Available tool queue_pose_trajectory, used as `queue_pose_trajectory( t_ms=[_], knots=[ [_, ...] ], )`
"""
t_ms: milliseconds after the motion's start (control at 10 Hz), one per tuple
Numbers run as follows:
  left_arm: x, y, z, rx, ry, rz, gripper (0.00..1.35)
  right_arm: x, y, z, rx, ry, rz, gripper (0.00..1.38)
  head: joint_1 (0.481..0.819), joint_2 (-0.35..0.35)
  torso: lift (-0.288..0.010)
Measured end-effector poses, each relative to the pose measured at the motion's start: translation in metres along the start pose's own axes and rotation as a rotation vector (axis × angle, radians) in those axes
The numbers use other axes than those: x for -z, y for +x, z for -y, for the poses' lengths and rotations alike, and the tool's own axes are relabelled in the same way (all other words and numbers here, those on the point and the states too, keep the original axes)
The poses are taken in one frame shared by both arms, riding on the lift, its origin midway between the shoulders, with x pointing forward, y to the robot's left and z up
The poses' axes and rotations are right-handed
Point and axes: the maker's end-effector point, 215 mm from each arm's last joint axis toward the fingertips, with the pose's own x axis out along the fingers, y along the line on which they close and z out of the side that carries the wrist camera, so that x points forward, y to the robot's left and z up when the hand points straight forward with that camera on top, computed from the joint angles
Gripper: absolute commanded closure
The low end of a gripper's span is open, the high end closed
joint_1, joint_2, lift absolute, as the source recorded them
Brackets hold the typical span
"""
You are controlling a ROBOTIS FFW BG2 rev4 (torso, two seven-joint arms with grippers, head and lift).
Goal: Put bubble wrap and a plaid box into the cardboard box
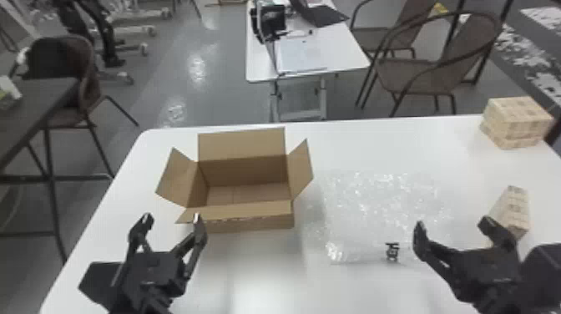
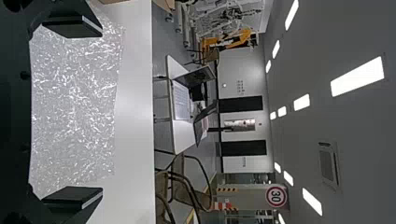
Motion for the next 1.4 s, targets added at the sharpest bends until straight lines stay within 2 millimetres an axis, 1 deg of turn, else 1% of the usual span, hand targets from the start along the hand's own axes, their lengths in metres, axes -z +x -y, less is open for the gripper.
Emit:
queue_pose_trajectory(
  t_ms=[800, 1000, 1200, 1300, 1400],
  knots=[
    [0.000, 0.000, -0.001, -0.002, -0.007, 0.001, 0.38, 0.000, 0.000, 0.000, 0.000, 0.000, 0.000, 0.10, 0.695, 0.129, -0.109],
    [-0.001, 0.002, -0.006, -0.019, -0.027, -0.003, 0.38, 0.000, 0.000, 0.000, 0.000, 0.000, 0.000, 0.10, 0.695, 0.133, -0.109],
    [-0.017, 0.010, -0.019, -0.045, -0.023, -0.005, 0.38, 0.001, 0.000, 0.000, -0.001, 0.001, -0.001, 0.10, 0.695, 0.149, -0.109],
    [-0.026, 0.020, -0.027, -0.045, -0.032, -0.025, 0.38, 0.001, -0.001, 0.000, -0.001, 0.002, -0.001, 0.10, 0.695, 0.157, -0.109],
    [-0.028, 0.032, -0.032, -0.034, -0.066, -0.082, 0.37, 0.001, -0.001, 0.000, -0.001, 0.002, -0.001, 0.10, 0.695, 0.163, -0.109]
  ],
)
